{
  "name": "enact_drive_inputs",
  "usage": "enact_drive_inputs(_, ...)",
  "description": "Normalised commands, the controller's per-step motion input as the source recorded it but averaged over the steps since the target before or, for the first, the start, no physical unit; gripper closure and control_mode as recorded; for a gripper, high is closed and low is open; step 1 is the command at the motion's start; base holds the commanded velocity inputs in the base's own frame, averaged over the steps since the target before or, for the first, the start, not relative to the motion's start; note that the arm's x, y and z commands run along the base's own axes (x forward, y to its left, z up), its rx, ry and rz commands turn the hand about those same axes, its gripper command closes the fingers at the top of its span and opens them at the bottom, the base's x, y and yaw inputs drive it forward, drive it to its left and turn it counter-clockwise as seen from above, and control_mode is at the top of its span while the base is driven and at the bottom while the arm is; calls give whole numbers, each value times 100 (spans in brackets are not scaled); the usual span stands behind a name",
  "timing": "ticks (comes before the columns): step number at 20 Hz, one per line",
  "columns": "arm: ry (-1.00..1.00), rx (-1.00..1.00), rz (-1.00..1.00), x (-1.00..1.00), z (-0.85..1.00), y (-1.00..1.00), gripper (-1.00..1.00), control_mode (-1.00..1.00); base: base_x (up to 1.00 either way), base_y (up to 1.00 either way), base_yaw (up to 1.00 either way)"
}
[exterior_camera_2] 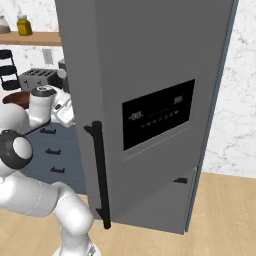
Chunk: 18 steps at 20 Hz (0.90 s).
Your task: Grab a lemon wedge from the fridge and one ice cube from the ice bowl, and put them in the glass of lemonade.
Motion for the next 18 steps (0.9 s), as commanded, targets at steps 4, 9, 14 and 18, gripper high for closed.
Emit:
enact_drive_inputs(4,-15,16,-5,-99,23,-100,-100,-100,0,0,0)
enact_drive_inputs(9,-18,22,-1,-91,35,-96,-100,-100,0,0,0)
enact_drive_inputs(14,-25,10,24,-77,47,49,-100,-100,0,0,0)
enact_drive_inputs(18,5,18,52,-7,1,93,-100,-100,0,0,0)
